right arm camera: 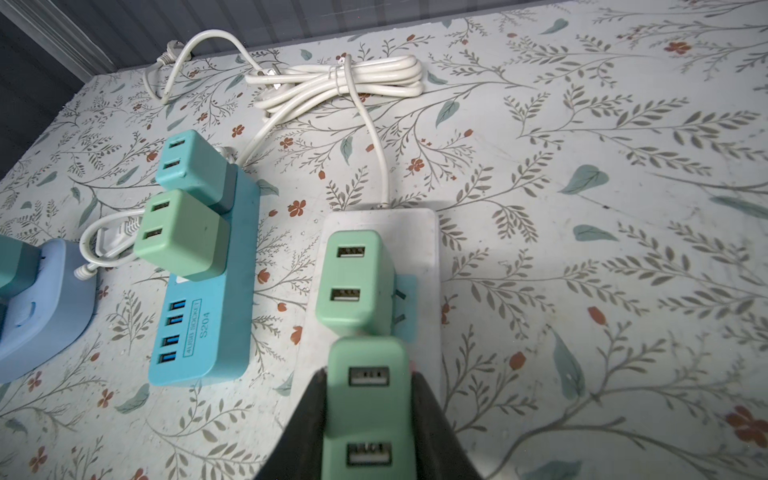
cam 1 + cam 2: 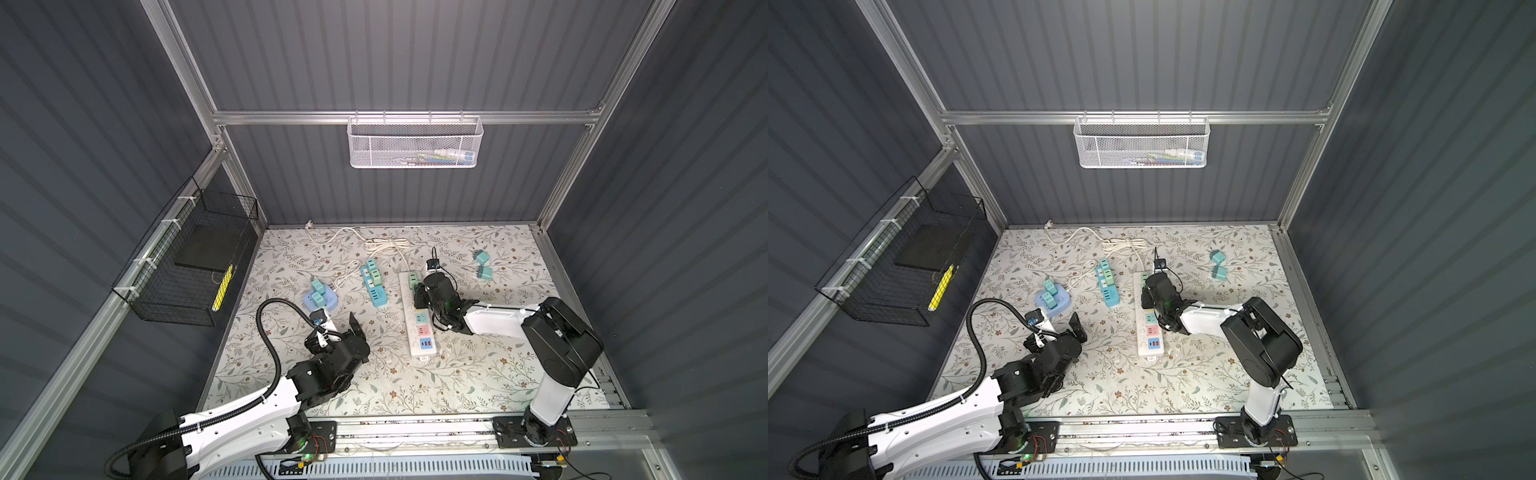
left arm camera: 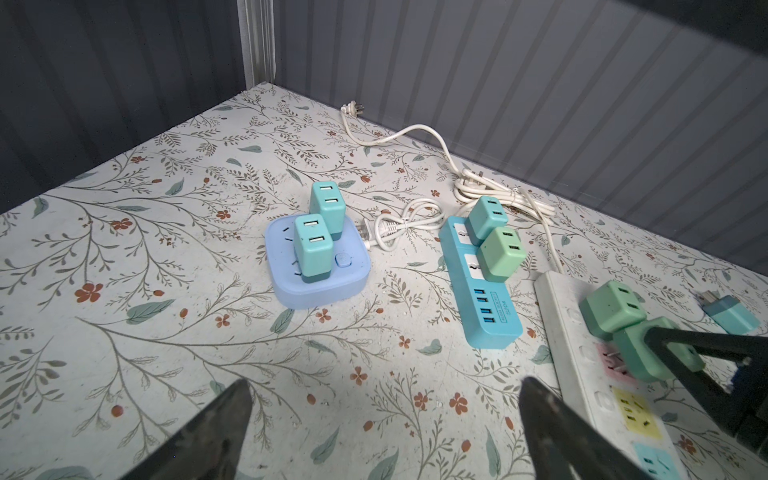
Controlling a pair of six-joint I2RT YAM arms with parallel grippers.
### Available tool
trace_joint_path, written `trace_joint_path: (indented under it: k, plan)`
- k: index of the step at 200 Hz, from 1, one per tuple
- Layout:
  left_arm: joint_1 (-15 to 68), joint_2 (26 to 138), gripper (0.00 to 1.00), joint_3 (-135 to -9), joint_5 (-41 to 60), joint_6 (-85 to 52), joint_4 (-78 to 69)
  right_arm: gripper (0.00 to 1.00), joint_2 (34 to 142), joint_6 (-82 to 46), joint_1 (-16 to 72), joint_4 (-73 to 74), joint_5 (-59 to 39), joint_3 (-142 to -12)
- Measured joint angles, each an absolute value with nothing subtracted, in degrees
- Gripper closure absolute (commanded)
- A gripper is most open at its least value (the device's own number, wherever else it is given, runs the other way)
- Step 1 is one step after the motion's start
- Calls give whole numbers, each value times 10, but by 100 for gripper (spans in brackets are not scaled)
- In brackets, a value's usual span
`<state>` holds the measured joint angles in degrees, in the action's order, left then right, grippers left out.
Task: Insert the plug
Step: 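Press the green cube into the white strip outlet beside the first cube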
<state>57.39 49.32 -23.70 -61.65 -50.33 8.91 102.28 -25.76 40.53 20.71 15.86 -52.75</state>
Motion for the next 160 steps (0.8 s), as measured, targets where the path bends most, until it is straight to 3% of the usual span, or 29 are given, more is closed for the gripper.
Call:
trace_joint_path:
  k: [160]
  plan:
    - [569, 459, 0, -237, -619, -471, 103, 81, 1093, -281, 449, 69, 279, -652]
